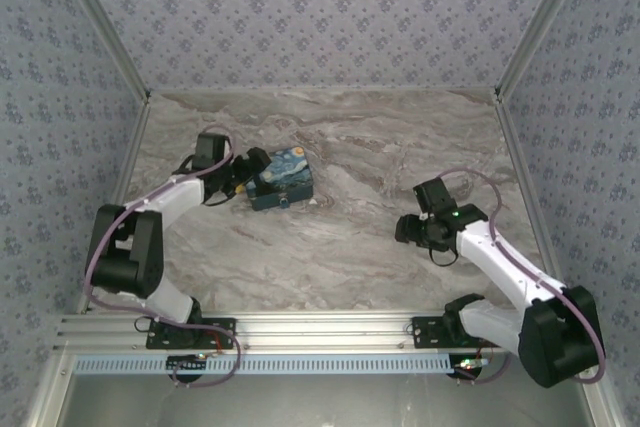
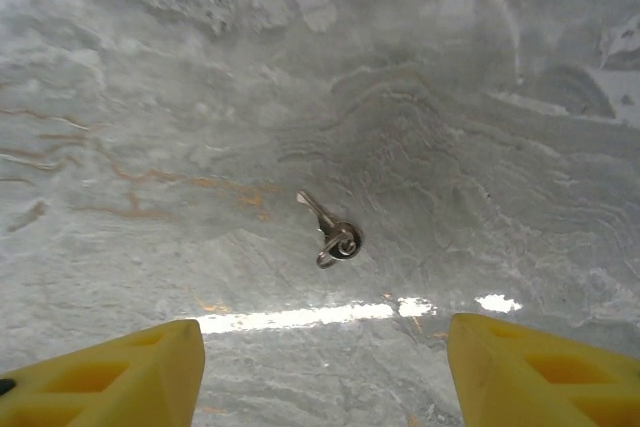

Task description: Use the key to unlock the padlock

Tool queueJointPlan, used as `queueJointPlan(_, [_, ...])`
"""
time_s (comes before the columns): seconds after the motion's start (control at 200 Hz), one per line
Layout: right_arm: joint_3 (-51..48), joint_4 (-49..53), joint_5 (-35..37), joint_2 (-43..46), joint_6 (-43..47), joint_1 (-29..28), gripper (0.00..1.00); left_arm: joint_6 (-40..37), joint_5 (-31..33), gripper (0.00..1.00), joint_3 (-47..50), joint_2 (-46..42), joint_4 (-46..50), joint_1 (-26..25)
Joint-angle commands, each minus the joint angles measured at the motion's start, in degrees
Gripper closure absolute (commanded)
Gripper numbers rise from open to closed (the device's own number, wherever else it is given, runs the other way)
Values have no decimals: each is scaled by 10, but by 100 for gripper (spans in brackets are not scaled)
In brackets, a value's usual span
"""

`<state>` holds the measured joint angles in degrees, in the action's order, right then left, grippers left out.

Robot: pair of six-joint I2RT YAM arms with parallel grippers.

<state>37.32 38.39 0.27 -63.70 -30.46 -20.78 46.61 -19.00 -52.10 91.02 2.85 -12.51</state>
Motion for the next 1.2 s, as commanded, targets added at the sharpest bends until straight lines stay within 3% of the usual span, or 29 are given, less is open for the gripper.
queueJointPlan(0.0, [7,7,16,-29,-11,-4,37,7,-30,1,-37,38,-29,-20])
queueJointPlan(0.24, [6,-22,13,-62,-24,-2,48,20,-34,1,-84,101,-63,-63])
queueJointPlan(0.7, [5,-60,18,-116,-32,-5,64,-53,58,0,-49,24,-2,-64])
queueJointPlan(1.199, [1,-67,29,-158,-33,-8,75,-58,60,0,-48,14,9,-64])
